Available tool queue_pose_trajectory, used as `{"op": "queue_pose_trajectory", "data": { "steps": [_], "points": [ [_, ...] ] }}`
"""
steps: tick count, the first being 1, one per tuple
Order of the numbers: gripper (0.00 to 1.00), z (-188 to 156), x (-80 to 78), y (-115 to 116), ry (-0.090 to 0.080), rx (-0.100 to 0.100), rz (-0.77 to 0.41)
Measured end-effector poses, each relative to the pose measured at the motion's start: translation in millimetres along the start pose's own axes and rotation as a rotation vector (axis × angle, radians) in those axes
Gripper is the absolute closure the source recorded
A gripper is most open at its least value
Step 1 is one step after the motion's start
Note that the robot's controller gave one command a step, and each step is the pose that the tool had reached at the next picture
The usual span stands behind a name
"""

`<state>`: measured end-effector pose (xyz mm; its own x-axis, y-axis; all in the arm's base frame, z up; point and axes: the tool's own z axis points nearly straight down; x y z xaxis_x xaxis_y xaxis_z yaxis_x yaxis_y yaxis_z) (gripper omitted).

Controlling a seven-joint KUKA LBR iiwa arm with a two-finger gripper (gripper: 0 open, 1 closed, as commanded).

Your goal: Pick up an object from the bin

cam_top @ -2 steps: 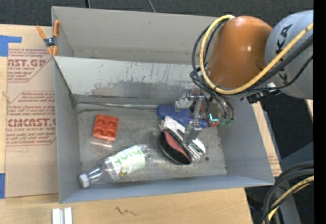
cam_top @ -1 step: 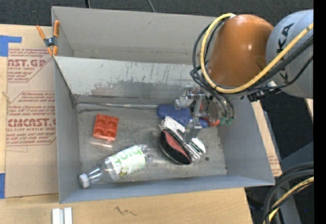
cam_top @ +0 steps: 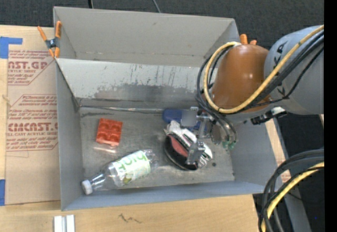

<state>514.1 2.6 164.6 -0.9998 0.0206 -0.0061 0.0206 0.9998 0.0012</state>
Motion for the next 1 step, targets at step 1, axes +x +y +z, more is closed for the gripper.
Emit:
{"op": "queue_pose_trajectory", "data": {
  "steps": [1],
  "points": [
    [0.00,11.5,16.7,-31.2,0.009,0.001,0.021]
  ]
}}
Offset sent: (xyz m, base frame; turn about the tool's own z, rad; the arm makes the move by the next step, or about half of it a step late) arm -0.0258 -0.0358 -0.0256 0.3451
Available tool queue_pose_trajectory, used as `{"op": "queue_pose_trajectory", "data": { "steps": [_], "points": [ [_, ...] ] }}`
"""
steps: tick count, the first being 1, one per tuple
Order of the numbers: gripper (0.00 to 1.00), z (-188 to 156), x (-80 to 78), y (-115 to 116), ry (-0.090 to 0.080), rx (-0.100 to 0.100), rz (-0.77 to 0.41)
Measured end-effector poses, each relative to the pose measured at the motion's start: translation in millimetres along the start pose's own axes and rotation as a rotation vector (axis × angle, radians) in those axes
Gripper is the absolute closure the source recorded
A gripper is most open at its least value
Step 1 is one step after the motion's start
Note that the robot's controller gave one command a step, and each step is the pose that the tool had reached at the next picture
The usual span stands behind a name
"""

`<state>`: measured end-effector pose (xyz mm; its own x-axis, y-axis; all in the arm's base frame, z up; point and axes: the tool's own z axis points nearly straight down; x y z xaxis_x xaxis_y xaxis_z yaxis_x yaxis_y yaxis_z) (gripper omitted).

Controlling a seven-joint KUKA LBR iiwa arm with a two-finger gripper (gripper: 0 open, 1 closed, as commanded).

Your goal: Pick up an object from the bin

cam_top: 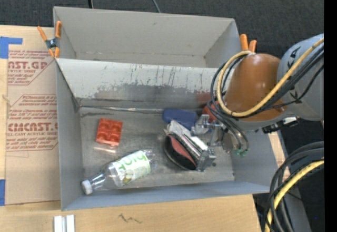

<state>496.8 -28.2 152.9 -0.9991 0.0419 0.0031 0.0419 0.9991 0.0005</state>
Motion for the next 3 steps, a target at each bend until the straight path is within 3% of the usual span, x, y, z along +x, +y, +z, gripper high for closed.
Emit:
{"op": "queue_pose_trajectory", "data": {
  "steps": [1,2,3],
  "points": [
    [0.00,-2.6,3.0,-4.9,-0.004,-0.001,0.155],
    [0.00,65.1,5.3,-1.7,-0.017,-0.002,0.233],
    [1.00,59.8,2.5,-3.3,-0.025,-0.001,0.239]
  ]
}}
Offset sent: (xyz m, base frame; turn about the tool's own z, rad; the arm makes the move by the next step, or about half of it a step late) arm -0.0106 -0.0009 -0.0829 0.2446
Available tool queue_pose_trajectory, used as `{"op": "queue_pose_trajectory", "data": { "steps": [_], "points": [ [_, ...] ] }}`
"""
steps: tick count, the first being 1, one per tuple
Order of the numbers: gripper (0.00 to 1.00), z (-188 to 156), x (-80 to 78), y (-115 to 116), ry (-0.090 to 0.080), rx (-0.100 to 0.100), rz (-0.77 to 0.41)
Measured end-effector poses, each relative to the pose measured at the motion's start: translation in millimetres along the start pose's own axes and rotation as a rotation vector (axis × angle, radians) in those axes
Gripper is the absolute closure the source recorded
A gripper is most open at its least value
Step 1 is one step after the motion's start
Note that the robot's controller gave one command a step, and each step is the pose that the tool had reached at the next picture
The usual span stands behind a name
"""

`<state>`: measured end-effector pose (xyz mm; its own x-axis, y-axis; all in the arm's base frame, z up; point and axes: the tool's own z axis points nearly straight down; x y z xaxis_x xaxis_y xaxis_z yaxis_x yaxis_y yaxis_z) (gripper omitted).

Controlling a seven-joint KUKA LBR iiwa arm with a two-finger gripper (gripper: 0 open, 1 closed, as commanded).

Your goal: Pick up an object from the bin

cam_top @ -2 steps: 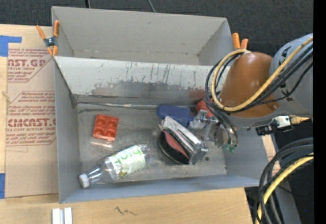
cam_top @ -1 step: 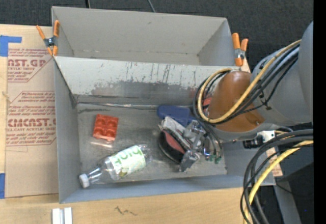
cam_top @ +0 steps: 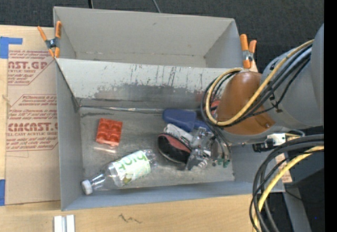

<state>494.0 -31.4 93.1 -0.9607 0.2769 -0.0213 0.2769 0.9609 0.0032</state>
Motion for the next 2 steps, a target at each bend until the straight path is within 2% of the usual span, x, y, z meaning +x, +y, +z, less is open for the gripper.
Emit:
{"op": "queue_pose_trajectory", "data": {
  "steps": [2],
  "points": [
    [1.00,-3.6,0.9,-0.2,0.007,0.001,0.000]
  ]
}}
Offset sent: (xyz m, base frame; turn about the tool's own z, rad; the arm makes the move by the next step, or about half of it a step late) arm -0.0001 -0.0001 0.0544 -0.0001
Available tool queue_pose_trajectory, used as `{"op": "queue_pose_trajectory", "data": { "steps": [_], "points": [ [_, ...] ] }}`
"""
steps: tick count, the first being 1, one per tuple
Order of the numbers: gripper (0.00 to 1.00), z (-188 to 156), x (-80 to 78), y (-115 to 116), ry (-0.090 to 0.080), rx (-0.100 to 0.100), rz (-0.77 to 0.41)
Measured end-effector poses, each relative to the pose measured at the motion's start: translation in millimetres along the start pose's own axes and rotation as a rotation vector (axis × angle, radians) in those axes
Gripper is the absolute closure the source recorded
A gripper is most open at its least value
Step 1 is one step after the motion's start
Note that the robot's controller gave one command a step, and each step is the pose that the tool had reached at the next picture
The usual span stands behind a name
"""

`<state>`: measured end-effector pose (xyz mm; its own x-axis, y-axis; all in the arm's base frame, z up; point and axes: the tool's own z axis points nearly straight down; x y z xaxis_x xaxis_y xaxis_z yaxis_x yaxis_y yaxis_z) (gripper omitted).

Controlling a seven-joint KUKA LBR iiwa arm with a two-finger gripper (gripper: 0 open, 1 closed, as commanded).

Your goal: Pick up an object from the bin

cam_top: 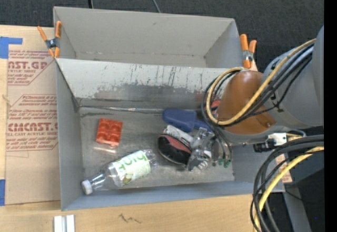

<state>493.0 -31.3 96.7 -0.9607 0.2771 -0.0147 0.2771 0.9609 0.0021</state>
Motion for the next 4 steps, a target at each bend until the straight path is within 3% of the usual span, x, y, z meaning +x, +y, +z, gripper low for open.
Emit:
{"op": "queue_pose_trajectory", "data": {
  "steps": [1,4],
  "points": [
    [1.00,-13.0,2.7,0.1,0.016,0.002,-0.001],
    [1.00,-52.1,3.9,0.4,0.024,0.003,-0.002]
  ]
}}
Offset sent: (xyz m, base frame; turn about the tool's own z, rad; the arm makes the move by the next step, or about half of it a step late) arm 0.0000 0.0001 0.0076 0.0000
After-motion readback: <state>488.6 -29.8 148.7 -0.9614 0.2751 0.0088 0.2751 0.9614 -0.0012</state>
